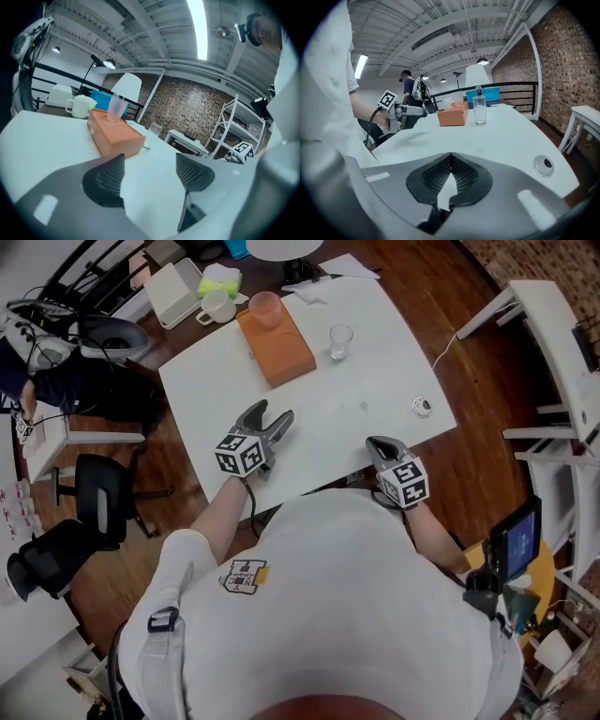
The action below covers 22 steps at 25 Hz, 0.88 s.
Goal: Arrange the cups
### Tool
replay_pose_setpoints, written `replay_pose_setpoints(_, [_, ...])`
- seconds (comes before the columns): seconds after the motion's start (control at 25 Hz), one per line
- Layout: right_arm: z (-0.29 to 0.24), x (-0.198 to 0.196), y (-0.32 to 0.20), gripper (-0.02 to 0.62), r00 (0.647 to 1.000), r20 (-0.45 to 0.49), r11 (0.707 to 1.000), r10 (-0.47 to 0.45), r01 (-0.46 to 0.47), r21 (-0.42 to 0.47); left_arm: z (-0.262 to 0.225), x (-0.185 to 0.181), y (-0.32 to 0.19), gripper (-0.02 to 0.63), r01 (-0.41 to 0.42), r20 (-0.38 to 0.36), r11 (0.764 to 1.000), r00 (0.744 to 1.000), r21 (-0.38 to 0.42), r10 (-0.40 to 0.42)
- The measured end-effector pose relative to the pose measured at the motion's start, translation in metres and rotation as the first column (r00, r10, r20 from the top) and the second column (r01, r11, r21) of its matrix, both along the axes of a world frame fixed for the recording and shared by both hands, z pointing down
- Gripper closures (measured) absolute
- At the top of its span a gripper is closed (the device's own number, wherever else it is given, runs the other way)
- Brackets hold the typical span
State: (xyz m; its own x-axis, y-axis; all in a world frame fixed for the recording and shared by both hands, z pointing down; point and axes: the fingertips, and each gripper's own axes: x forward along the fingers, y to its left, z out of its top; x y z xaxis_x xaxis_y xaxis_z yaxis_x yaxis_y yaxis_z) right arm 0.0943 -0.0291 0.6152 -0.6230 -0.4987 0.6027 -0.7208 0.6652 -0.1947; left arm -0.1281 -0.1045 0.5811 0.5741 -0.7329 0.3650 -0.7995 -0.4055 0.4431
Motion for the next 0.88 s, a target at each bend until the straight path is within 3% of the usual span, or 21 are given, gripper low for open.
replay_pose_setpoints(0.36, [0.009,-0.014,0.021,0.595,0.998,-0.012,0.997,-0.066,0.065,-0.031,0.056,0.029,0.102,0.603,-0.019,0.038,0.981,0.999,-0.195,0.027])
replay_pose_setpoints(0.56, [0.013,-0.019,0.028,0.595,0.997,-0.019,0.997,-0.071,0.070,-0.043,0.069,0.038,0.121,0.603,-0.069,0.028,0.968,0.997,-0.242,0.079])
replay_pose_setpoints(0.88, [0.014,-0.019,0.024,0.595,0.996,-0.005,0.995,-0.094,0.094,-0.033,0.070,0.051,0.117,0.603,-0.070,0.047,0.971,0.996,-0.230,0.082])
